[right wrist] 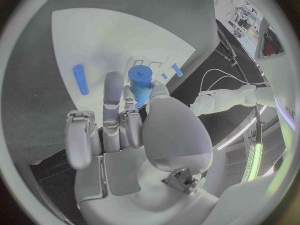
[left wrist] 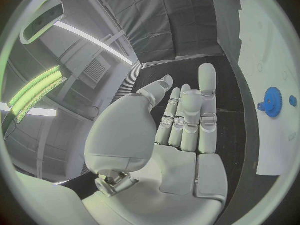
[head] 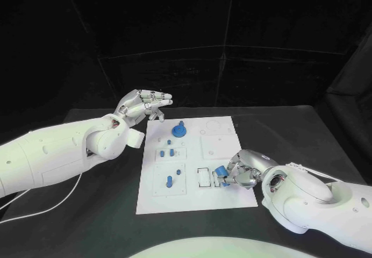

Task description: Assemble the parts on the task board

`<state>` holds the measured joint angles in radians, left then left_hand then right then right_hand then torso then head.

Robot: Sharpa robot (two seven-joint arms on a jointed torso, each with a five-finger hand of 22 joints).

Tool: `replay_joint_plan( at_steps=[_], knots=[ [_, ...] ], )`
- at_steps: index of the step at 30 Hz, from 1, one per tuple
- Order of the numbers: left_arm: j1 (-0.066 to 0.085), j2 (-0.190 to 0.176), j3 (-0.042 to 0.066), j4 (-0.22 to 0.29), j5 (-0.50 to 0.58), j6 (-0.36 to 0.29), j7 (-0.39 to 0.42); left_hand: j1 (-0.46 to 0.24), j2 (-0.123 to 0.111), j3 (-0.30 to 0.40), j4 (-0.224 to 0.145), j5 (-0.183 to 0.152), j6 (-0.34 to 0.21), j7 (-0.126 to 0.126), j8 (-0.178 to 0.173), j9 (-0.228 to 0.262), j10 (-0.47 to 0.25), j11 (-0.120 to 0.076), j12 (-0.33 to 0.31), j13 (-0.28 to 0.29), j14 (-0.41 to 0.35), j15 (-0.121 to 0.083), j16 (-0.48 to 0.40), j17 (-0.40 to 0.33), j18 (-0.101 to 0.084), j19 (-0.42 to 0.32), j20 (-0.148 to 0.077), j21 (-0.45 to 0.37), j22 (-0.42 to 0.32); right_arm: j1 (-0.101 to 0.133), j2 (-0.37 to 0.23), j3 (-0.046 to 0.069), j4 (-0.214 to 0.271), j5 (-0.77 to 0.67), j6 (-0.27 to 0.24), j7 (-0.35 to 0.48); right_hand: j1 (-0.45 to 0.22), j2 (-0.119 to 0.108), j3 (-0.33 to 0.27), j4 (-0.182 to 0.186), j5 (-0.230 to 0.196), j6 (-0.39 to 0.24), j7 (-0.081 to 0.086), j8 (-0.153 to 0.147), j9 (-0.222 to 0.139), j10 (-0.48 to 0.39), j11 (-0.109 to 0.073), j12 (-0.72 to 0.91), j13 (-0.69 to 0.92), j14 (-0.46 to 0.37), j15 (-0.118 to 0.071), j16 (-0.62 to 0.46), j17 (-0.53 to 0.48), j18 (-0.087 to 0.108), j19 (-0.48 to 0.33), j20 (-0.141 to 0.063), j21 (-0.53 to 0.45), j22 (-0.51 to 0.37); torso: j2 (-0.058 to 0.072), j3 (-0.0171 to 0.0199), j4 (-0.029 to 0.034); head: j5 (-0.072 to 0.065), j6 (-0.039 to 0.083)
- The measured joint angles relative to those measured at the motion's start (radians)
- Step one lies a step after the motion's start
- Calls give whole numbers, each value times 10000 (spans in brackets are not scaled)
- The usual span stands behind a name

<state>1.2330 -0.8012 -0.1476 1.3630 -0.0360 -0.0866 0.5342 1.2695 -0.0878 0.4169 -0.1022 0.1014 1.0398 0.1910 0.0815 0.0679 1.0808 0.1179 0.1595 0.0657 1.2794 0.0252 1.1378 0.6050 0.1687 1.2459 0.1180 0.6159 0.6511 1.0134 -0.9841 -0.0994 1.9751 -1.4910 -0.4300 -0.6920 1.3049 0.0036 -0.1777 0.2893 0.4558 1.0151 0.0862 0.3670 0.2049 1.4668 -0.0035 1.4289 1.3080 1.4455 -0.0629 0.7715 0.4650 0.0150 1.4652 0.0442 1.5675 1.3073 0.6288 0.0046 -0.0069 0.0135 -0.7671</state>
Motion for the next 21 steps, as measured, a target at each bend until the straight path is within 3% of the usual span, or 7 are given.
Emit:
replay_joint_plan(
  at_steps=[8,21],
  knots=[
    [0,6,-4,34,0,1,-7,0,0,0,0,0,0,0,0,0,0,0,0,0,0,0,0,0,0,0,0,0,1,1,804,1,-428,215,-50,-34,-344,248,-197,8,-162,69,32,0,276,1,-1,0,-1,0,0,0,0,0,0,0,0,0,13,-6,22,40,-14],
    [7,11,-6,116,0,6,-16,-39,39,-59,1,0,0,0,0,0,0,0,53,0,-37,37,0,-21,0,0,0,-72,-21,1,1665,2,-1143,386,173,-55,-876,540,-490,13,-446,598,-307,10,442,-2,-76,-172,-1,0,-72,0,9,1,1,-73,0,0,16,-8,7,103,-65]
  ],
)
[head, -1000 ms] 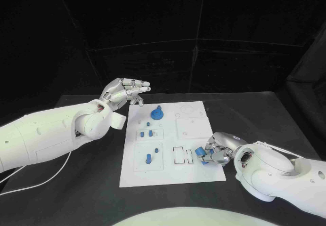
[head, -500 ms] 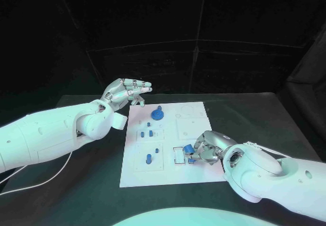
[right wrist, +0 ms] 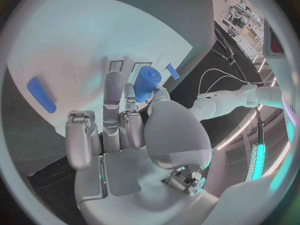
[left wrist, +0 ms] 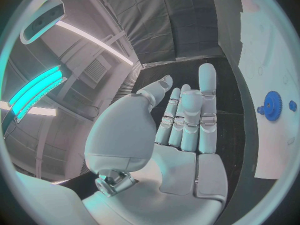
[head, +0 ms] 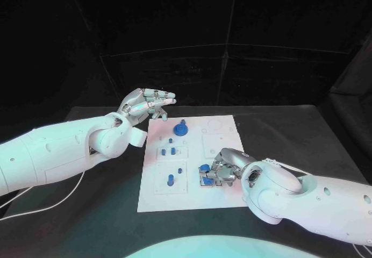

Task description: Assemble the parts on the task board

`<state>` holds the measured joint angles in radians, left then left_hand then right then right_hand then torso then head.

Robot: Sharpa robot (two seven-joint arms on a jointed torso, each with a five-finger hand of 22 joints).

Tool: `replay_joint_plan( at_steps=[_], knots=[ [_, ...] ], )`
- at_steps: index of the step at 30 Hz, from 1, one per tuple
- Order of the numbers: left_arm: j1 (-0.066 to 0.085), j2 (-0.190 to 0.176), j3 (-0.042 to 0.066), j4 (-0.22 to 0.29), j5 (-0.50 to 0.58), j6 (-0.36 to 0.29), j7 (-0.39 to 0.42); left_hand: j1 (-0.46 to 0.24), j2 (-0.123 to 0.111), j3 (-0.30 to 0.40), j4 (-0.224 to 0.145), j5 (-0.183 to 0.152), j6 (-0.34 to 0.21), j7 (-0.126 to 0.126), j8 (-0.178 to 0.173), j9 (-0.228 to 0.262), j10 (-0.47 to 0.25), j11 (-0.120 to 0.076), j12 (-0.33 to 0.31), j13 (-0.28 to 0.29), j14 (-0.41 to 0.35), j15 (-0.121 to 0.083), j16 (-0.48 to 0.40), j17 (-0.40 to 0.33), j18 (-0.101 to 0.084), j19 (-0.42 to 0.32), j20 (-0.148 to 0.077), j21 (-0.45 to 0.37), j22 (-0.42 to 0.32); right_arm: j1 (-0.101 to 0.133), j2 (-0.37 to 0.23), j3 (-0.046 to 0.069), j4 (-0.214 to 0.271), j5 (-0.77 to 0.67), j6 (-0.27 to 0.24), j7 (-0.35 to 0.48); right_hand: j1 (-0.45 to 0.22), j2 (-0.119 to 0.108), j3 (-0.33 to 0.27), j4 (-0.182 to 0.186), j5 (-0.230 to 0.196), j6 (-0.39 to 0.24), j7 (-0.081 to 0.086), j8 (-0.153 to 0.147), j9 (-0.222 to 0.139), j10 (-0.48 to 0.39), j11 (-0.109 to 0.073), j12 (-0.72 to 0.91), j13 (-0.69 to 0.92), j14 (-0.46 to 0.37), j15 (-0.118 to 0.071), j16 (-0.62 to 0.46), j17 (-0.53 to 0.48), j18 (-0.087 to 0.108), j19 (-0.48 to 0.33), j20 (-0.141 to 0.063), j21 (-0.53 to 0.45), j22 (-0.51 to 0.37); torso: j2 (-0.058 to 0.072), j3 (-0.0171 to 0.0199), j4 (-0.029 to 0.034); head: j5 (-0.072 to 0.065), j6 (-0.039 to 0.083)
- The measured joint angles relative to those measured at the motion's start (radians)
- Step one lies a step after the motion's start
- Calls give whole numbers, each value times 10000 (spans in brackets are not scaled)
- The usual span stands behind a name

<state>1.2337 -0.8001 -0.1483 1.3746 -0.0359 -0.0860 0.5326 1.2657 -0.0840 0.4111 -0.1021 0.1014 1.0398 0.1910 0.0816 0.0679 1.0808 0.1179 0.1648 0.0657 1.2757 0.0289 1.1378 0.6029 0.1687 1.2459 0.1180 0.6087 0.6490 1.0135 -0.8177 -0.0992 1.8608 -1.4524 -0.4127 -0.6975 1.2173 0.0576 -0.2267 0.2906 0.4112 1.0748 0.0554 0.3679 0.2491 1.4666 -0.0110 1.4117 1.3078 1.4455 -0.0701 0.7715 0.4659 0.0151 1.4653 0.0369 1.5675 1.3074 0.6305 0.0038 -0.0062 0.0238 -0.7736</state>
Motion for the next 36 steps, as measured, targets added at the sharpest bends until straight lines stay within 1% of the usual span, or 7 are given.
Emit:
replay_joint_plan(
  at_steps=[5,8,11,16,22,26,36],
  knots=[
    [0,-2,0,19,0,0,-3,0,0,0,0,0,0,0,0,0,0,0,0,0,0,0,0,0,0,0,0,0,0,0,119,0,-122,15,116,-5,-119,8,-127,-3,-345,79,-52,9,65,0,0,-103,0,36,-37,-47,0,-1,0,0,0,0,-1,8,-7,44,-20],
    [3,-6,0,20,0,0,-5,0,0,0,0,0,0,0,0,0,0,0,0,0,0,0,0,0,0,0,0,0,0,0,191,0,-196,-21,175,-6,-433,-36,-381,2,-1305,58,-33,-36,140,-1,0,-300,0,36,-37,-48,-1,-1,0,0,0,0,-3,11,-18,62,-29],
    [3,-6,0,21,0,0,-7,0,0,0,0,0,0,0,0,0,0,0,0,0,0,0,0,0,0,0,0,0,1,1,234,0,-276,-134,239,-7,-845,-287,-621,20,-2505,-72,96,-121,154,-1,0,-595,-1,36,-37,-48,13,0,0,0,0,0,-7,11,-24,66,-31],
    [4,-5,1,20,0,0,-10,0,0,0,0,0,0,0,0,0,0,0,0,0,0,0,0,0,0,0,0,0,1,5,253,3,-328,-386,320,-10,-1699,-1042,-179,46,-3378,-383,211,-294,187,-96,95,-1115,-1,36,-37,-48,12,0,0,1,0,0,-14,12,-25,72,-30],
    [5,-10,1,16,0,0,-13,0,0,1,0,0,0,0,0,0,0,0,0,0,0,0,0,1,0,0,0,0,2,5,136,3,-177,-717,386,-13,-2074,-1430,372,46,-3415,-415,211,-349,243,-110,110,-1311,-1,36,-36,-48,13,0,0,1,0,0,-14,22,-26,73,-17],
    [5,-16,1,9,0,0,-15,0,0,1,0,0,0,0,0,0,0,0,0,0,0,0,0,1,-1,0,0,0,2,4,-28,3,-15,-903,445,-13,-1162,-1208,730,-74,-2646,-415,211,-349,297,-109,110,-1311,-2,36,-36,-48,22,0,0,1,0,0,-13,28,-33,54,-19],
    [5,-10,0,-21,0,0,-22,1,0,1,0,0,0,0,0,0,0,0,0,0,0,0,0,2,0,0,0,1,3,2,-448,2,356,-1205,476,-13,-589,-1041,730,-75,-2380,-414,212,-349,368,-109,110,-1311,-2,36,-35,-47,21,0,0,1,0,0,-7,33,-43,40,-45]
  ],
)
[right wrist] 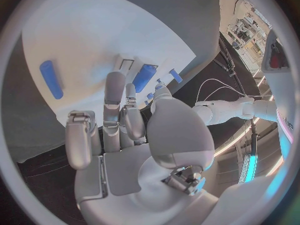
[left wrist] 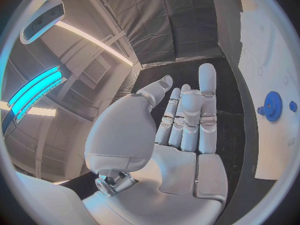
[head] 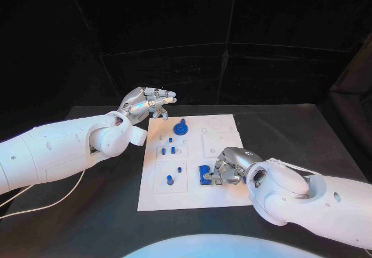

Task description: Assemble the parts on the task board

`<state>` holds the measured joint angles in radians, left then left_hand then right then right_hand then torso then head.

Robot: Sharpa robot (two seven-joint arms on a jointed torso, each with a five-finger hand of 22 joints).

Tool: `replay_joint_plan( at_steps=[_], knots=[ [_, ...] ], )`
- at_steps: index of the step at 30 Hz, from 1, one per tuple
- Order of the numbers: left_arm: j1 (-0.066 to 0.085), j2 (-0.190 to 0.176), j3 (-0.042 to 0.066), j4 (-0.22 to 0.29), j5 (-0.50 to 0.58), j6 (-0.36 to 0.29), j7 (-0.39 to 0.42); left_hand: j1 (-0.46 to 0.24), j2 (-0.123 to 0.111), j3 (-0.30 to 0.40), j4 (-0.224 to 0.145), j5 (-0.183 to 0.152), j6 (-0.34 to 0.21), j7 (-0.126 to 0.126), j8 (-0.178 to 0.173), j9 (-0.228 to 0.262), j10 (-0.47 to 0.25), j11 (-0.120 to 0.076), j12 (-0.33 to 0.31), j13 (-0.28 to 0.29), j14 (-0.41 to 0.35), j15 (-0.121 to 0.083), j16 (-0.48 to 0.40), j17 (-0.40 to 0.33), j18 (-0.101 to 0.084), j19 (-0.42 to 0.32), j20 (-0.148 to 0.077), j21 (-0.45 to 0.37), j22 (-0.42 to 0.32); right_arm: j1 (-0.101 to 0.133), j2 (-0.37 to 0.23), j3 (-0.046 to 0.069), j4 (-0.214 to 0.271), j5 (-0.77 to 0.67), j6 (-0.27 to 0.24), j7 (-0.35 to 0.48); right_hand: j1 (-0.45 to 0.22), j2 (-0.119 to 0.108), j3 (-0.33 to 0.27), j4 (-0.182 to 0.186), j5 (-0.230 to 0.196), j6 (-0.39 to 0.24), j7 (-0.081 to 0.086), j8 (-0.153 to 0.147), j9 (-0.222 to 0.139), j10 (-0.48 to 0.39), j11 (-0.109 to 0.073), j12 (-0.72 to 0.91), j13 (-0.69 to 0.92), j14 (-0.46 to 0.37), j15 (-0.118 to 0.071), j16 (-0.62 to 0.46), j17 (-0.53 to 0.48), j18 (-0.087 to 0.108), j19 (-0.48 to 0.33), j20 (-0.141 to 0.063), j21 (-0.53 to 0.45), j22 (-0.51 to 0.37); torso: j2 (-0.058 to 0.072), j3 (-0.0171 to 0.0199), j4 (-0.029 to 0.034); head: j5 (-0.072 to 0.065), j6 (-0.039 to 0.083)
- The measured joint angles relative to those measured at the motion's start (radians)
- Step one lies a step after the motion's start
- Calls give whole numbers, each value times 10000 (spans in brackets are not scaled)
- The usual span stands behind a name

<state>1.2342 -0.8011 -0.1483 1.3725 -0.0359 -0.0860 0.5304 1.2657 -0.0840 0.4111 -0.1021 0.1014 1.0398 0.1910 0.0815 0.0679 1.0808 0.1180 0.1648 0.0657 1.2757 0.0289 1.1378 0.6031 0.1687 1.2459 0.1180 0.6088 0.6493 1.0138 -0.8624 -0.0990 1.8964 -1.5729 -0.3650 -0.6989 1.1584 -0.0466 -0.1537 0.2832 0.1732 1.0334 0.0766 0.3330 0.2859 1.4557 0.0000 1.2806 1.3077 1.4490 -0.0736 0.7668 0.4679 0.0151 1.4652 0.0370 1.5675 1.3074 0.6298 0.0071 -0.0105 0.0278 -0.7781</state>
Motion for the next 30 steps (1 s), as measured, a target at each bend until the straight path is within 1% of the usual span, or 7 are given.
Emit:
replay_joint_plan(
  at_steps=[6,10,14,17,23,27,30],
  knots=[
    [-1,1,-3,-27,0,3,-2,0,0,0,0,0,0,0,0,0,0,0,0,0,0,0,0,0,0,0,0,0,0,0,-417,0,158,-70,-230,0,476,208,-4,-4,484,0,0,0,32,0,0,0,1,0,0,0,-1,1,0,0,0,0,0,-3,10,-14,27],
    [-3,0,-8,-41,0,4,-4,0,0,0,0,0,0,0,0,0,0,0,0,0,0,0,0,1,0,0,0,0,0,25,-880,1,303,-1,-484,112,1011,263,6,-202,852,-189,68,-125,15,-2,2,-68,2,-23,24,0,8,1,0,0,0,0,0,-9,15,-14,40],
    [-4,-2,-10,-44,0,6,-6,0,0,0,0,0,0,0,0,0,0,0,0,0,0,0,0,1,0,0,0,0,1,192,-1534,8,371,206,-685,401,1442,304,-1,-395,1023,-376,162,-364,-62,-58,59,-65,42,-15,63,0,8,0,24,25,0,0,-1,-15,15,-50,55],
    [-4,-8,-13,-39,1,6,-6,0,0,0,0,0,0,0,0,0,0,0,0,0,0,0,0,1,0,0,0,0,1,305,-2024,20,393,346,-725,595,1612,318,-31,-501,1036,-447,232,-514,-130,-72,72,-84,43,-36,112,0,8,-1,-1,77,0,0,-2,-21,12,-92,75],
    [-4,-13,-14,-17,1,6,-6,0,0,0,0,0,0,0,0,0,0,0,0,0,0,0,0,1,1,0,0,0,1,363,-2547,10,397,361,-531,686,1631,336,-179,-437,1024,-425,210,-581,-173,-72,73,-107,42,-36,113,0,7,-1,-1,76,0,0,-2,-23,-7,-238,100],
    [-4,-13,-15,-8,1,6,-6,0,0,-27,-27,0,0,0,0,0,0,0,0,0,0,0,0,-13,0,0,0,1,-13,374,-2589,9,284,207,-217,607,1622,328,-334,-282,938,-269,153,-581,-187,-72,73,-107,33,-36,113,0,16,-1,-1,77,0,0,7,-15,-12,-317,110],
    [-4,-14,-16,-6,1,8,-6,0,0,-28,-28,0,0,0,0,0,0,0,0,0,0,0,0,-19,0,0,0,1,-19,374,-2518,5,162,70,53,493,1547,253,-453,-218,888,-159,117,-581,-187,-72,73,-118,-4,-36,112,0,16,0,-1,76,0,0,10,-9,-12,-348,100]
  ],
)
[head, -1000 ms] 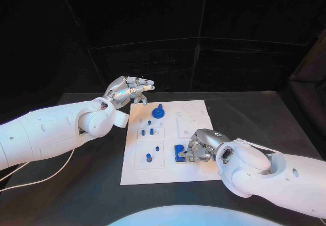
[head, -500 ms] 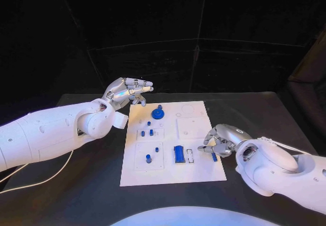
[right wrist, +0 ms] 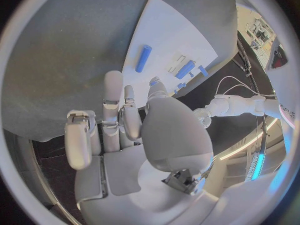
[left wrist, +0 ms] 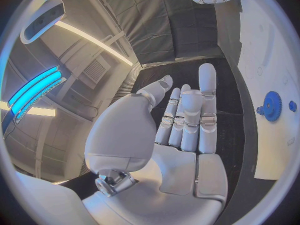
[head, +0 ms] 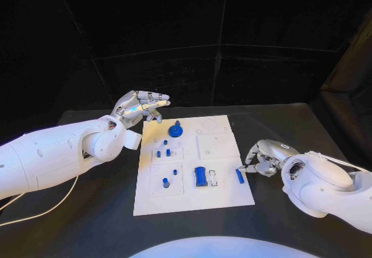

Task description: Assemble the parts on the task board

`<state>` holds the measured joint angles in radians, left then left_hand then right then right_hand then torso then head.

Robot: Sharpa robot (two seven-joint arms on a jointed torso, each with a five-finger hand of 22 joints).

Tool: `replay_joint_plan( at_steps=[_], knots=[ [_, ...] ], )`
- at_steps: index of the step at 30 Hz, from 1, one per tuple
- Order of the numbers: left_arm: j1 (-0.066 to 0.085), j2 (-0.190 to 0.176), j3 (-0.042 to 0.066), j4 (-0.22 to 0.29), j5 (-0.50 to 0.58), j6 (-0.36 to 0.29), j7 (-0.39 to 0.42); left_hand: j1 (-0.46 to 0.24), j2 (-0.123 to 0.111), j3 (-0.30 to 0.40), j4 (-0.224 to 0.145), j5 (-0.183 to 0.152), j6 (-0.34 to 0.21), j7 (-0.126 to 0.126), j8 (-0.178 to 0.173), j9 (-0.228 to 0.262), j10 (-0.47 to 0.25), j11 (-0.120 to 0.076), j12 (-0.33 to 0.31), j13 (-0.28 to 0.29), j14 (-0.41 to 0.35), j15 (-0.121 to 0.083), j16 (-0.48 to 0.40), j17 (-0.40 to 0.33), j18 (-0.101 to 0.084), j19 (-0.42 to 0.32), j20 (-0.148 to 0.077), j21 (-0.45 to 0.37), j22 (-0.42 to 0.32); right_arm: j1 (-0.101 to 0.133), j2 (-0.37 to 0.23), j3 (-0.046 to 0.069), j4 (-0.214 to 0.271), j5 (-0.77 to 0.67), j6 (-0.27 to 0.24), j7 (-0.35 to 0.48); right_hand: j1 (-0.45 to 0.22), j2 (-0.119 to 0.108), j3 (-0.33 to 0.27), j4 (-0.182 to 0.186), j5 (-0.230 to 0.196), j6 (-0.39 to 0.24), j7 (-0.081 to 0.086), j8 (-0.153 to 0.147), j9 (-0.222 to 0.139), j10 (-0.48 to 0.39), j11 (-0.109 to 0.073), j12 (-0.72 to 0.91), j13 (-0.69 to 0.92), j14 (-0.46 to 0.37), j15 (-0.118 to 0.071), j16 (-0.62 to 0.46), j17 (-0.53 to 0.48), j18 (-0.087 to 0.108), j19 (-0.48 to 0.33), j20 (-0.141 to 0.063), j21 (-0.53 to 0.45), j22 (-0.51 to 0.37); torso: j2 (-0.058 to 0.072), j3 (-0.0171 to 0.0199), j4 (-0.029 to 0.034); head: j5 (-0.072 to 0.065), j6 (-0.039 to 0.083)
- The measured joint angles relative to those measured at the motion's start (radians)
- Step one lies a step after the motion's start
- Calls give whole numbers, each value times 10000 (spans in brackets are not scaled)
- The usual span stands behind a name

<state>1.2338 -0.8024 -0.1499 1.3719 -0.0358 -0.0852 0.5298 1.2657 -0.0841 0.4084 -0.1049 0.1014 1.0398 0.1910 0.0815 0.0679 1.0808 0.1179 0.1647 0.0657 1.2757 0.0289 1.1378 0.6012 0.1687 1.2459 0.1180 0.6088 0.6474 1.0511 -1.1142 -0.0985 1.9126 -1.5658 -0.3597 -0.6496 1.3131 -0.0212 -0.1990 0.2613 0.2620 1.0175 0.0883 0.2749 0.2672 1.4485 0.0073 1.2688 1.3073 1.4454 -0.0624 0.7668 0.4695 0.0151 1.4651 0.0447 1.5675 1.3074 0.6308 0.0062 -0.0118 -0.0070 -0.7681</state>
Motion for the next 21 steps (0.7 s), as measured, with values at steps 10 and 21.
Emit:
replay_joint_plan(
  at_steps=[10,21],
  knots=[
    [0,-11,-3,0,0,17,0,0,0,0,0,0,0,0,0,0,0,0,0,0,0,0,0,1,0,0,0,0,1,-48,469,-6,-302,-297,797,-279,-53,-52,-121,121,-95,217,-99,66,111,0,0,-28,11,0,0,0,-1,0,0,0,0,0,1,3,16,-37,-50],
    [-3,-22,-3,-3,0,31,-1,0,0,0,0,0,0,0,0,0,0,0,0,0,0,0,0,1,0,0,0,0,2,-132,769,-12,-587,-411,1432,-414,61,62,-120,121,79,285,-102,66,234,0,0,-22,46,0,0,0,-3,1,0,0,0,0,-3,-2,31,-40,-110]
  ],
)
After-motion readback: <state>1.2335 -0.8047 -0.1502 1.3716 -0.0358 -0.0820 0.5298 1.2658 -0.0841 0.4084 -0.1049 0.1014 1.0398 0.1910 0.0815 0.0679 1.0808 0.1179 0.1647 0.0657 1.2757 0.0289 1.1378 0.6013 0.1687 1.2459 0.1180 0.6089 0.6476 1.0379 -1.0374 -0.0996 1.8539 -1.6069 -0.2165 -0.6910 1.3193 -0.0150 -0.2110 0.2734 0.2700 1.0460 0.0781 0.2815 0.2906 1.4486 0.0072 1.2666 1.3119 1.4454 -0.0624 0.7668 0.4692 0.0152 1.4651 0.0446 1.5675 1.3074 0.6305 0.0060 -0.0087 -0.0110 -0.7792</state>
